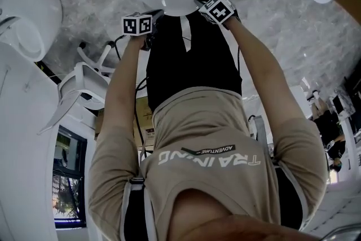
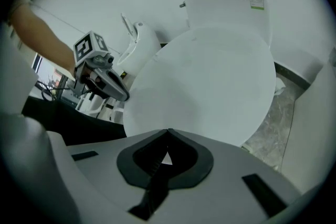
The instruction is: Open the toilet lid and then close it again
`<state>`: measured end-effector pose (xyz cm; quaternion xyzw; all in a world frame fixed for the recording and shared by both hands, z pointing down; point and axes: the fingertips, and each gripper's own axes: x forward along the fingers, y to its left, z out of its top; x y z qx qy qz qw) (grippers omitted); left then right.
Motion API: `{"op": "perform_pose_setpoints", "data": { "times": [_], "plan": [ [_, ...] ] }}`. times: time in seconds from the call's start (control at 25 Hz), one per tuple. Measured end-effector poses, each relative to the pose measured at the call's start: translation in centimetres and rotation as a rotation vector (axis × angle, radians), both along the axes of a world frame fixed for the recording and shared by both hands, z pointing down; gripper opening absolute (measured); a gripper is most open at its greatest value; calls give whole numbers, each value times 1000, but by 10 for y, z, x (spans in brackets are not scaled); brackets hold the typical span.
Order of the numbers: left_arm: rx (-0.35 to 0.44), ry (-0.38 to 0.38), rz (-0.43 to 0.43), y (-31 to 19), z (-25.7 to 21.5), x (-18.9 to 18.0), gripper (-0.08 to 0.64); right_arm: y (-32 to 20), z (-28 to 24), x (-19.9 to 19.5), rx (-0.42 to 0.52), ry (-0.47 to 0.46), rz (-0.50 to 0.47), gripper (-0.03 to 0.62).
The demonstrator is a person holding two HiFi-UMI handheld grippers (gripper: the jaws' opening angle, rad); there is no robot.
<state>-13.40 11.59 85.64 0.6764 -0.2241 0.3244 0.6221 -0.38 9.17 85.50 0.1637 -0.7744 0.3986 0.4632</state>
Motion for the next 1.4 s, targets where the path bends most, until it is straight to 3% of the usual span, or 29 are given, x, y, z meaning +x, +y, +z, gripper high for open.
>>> {"op": "perform_pose_setpoints", "data": {
  "times": [0.16, 0.48, 0.8, 1.08, 1.4],
  "plan": [
    [-9, 39, -1, 4, 17, 0, 5, 6, 16, -2, 55, 25, -31, 14],
    [-6, 40, 145, 7, 40, 2, 5, 6, 39, 0, 25, 52, 17, 14],
    [34, -2, 289, 13, 53, 6, 5, 10, 52, 1, 12, 88, 0, 14],
    [27, -39, 337, 10, 64, 5, 5, 9, 65, 0, -11, 88, -11, 14],
    [32, -22, 336, 13, 65, 4, 5, 11, 63, -1, -6, 74, -61, 14]
  ]
}}
